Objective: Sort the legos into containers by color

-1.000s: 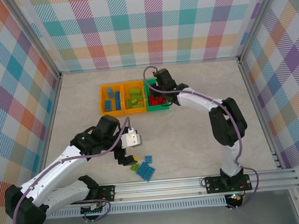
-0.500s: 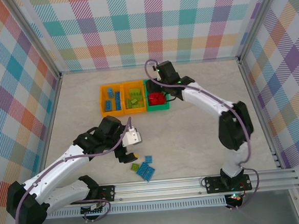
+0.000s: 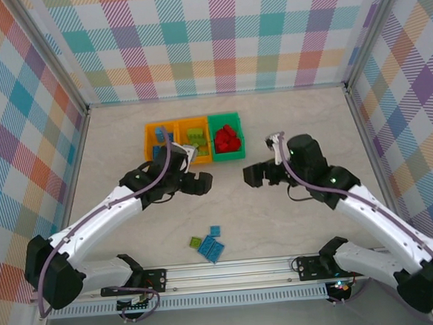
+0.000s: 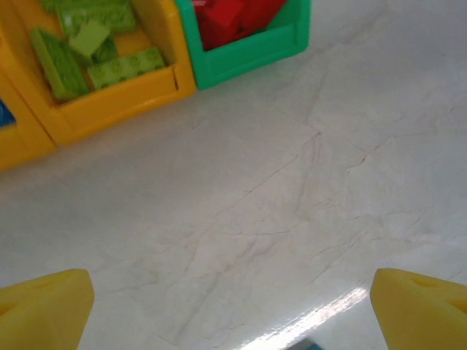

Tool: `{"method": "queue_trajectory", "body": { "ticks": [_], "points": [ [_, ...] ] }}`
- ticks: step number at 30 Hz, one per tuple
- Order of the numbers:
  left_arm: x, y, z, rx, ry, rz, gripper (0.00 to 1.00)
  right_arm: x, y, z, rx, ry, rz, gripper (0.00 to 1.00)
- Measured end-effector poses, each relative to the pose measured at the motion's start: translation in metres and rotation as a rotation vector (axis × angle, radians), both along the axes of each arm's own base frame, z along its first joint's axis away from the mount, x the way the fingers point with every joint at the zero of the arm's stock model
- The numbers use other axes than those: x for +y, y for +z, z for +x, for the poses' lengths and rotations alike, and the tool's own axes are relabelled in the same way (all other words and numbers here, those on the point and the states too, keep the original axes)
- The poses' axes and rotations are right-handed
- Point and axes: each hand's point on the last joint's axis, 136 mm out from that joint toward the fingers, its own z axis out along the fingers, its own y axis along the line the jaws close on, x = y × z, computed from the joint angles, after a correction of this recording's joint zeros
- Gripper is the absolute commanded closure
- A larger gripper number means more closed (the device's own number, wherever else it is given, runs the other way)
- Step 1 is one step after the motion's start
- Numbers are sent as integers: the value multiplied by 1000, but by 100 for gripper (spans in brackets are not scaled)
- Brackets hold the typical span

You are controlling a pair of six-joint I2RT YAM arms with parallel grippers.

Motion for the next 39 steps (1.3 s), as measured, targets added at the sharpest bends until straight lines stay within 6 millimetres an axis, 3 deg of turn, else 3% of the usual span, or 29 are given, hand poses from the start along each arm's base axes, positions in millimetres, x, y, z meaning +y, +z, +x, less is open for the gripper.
{"method": "queue_trajectory", "body": {
  "ticks": [3, 6, 10, 14, 19, 26, 32, 39],
  "points": [
    [-10, -16, -7, 95, 119, -44, 2, -13, -6, -22, 17, 2, 7, 0],
    [-29, -33, -27, 154, 162, -26, 5, -21, -13, -34, 40, -9, 16, 0],
    [-63, -65, -57, 239, 142, 61, 13, -26, -29, -41, 85, -29, 9, 0],
    [-80, -99, -73, 286, 123, 179, 22, -26, -34, -40, 108, -41, 6, 0],
    [-77, -129, -90, 325, 135, 282, 28, -26, -38, -38, 124, -51, -4, 0],
    [-69, -135, -94, 333, 193, 303, 36, -26, -38, -38, 137, -63, 6, 0],
    [-46, -152, -110, 363, 246, 364, 40, -27, -41, -40, 151, -64, 1, 0],
    [-48, -158, -115, 387, 262, 334, 66, -26, -46, -49, 206, -49, 10, 0]
  ]
}}
